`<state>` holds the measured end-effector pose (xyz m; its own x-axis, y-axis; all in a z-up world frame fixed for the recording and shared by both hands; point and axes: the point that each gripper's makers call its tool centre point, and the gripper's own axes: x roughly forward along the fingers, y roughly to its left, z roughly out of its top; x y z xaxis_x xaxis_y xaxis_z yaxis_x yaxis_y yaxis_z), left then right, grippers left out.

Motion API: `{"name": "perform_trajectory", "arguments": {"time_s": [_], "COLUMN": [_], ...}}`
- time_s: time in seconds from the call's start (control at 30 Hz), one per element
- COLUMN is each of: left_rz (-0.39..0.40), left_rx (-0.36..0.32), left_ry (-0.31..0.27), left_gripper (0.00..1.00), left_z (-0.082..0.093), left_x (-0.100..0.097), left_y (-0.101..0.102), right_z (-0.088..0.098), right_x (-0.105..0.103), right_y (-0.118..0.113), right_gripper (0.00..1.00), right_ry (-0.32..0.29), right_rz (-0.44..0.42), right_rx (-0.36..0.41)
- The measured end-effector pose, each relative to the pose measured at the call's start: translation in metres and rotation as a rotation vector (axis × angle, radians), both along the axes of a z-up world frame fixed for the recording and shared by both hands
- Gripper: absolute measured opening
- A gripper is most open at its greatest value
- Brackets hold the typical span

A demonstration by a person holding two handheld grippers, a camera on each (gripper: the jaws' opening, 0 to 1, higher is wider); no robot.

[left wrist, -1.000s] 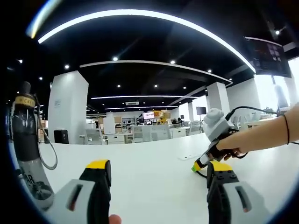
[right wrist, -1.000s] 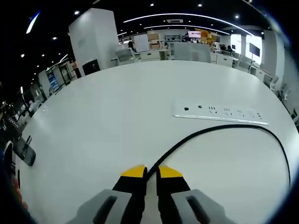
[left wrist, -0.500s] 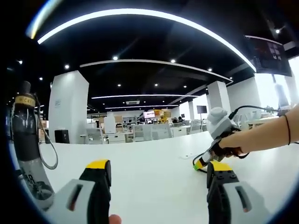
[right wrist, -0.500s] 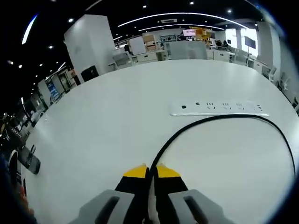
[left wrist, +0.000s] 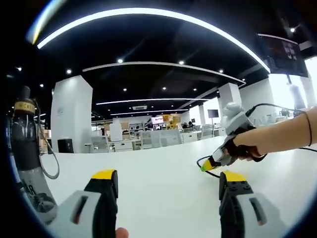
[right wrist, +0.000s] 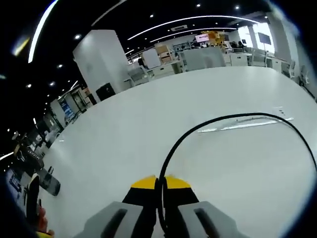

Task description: Find the data cable on the table. Grasp the USB connector end of the cable and insert it into the USB port on the table

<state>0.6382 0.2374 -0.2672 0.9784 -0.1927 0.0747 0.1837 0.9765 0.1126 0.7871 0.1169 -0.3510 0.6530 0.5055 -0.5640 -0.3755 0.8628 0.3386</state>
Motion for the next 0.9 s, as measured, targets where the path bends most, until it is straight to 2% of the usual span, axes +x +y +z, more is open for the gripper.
{"name": "perform_trajectory", "arguments": {"time_s": [0.27, 0.43, 0.57, 0.67, 0.8, 0.9], "left_rz": [-0.015, -0.022, -0.029, -0.058, -0.09, -0.091], "left_rx": [0.028, 0.08, 0.15, 0.196, 0.289, 0.389], "left_ry": [-0.016, -0.038, -0.064, -0.113, -0.182, -0.215], "left_gripper": [0.84, 0.84, 0.84, 0.85, 0.85, 0.84], "left_z": [0.0, 0.001, 0.002, 0.008, 0.015, 0.015], "left_x": [0.0, 0.0, -0.001, -0.003, -0.009, -0.012], "left_y": [-0.006, -0.012, -0.018, -0.027, -0.042, -0.05], "right_z": [0.021, 0.038, 0.047, 0.06, 0.082, 0.098], "right_x": [-0.006, -0.011, -0.019, -0.02, -0.024, -0.03], "right_y": [0.004, 0.009, 0.011, 0.013, 0.012, 0.013], "right_gripper": [0.05, 0.05, 0.05, 0.05, 0.05, 0.05], "right_ry": [-0.032, -0.044, -0.05, -0.067, -0.097, -0.122], "right_rz": [0.01, 0.024, 0.027, 0.039, 0.044, 0.053], "right_rx": [0.104, 0.236, 0.313, 0.355, 0.417, 0.45]}}
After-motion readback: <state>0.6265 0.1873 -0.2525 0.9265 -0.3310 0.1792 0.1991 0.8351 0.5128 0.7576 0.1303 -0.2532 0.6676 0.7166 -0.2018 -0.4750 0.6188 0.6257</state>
